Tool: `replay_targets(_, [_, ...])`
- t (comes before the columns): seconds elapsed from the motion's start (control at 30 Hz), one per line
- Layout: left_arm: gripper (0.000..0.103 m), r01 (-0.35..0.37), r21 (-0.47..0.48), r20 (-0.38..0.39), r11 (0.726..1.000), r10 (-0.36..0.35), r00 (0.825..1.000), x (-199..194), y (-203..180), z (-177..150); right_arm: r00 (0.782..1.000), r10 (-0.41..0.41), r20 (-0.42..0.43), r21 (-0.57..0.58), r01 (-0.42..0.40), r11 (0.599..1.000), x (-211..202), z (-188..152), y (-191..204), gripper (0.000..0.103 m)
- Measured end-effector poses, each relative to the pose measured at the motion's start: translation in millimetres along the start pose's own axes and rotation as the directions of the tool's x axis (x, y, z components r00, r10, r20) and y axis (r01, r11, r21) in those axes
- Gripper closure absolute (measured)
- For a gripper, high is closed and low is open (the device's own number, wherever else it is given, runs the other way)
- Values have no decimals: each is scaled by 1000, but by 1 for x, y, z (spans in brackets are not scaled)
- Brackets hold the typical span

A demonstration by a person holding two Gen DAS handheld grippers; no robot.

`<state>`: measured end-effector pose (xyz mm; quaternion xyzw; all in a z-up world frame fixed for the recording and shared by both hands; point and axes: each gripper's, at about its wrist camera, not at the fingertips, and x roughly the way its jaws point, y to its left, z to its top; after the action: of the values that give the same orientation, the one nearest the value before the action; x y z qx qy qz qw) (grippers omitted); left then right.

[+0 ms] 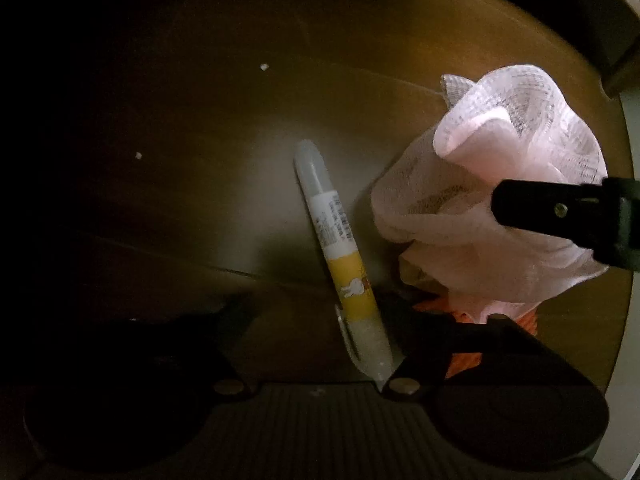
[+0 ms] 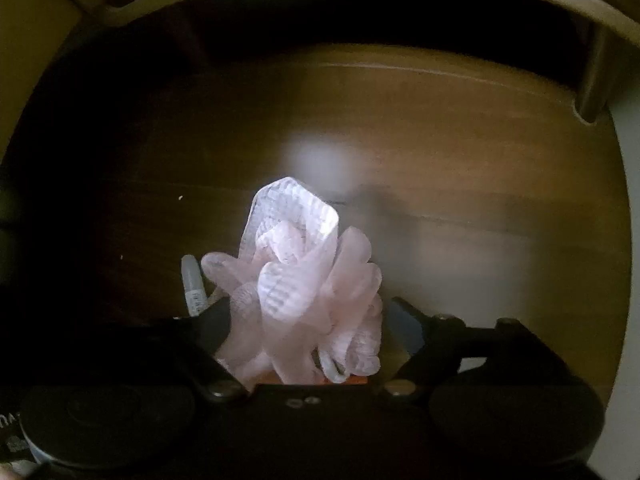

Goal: Collect trash
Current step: 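Close the left tool on the glue stick while the right tool grips the pink mesh, then lift and carry the glue stick and pink mesh up to the teal bin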

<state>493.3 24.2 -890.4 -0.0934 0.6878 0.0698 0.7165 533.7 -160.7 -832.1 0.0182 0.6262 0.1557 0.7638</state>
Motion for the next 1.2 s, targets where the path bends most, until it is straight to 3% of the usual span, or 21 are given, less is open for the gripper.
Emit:
replay_targets(0.07, [38,-1,7,13,1000,1,1000,-2,-2,0,1000,0,-3,9,0,1000,2,0,-1,34])
replay_targets(0.13, [49,-10,9,21,1000,10,1000,-3,-4,1,1000,-5,-1,13,5,1000,5,2,0,46])
replay_targets(0.2, [79,-2,-5,26,1000,2,1000,-6,-3,2,1000,-8,3,27,7,1000,7,1,-1,57])
replay_targets(0.23, [83,4,-16,19,1000,-3,1000,-7,-1,3,1000,-4,7,40,4,999,6,1,-3,61])
replay_targets(0.4, [83,4,-55,58,998,-1,998,-22,6,5,1000,-10,29,59,8,998,4,-1,-1,89])
replay_targets(0.57, [83,-5,-68,86,998,11,996,-43,8,6,997,-9,73,77,3,997,-23,-9,2,95])
replay_targets(0.8, [84,-5,-94,99,996,14,995,-94,-1,-3,989,-17,145,127,-2,992,-97,-26,3,97])
replay_targets(0.83, [89,-8,-96,93,995,17,996,-105,-2,-4,989,-15,149,140,-6,990,-111,-28,3,97])
replay_targets(1.03, [88,1,-107,78,994,8,997,-187,6,-3,984,-36,172,185,4,983,-203,-43,9,97])
replay_targets(1.2, [89,58,-140,89,988,-46,995,-258,11,-2,977,-57,207,186,18,982,-276,-54,12,97])
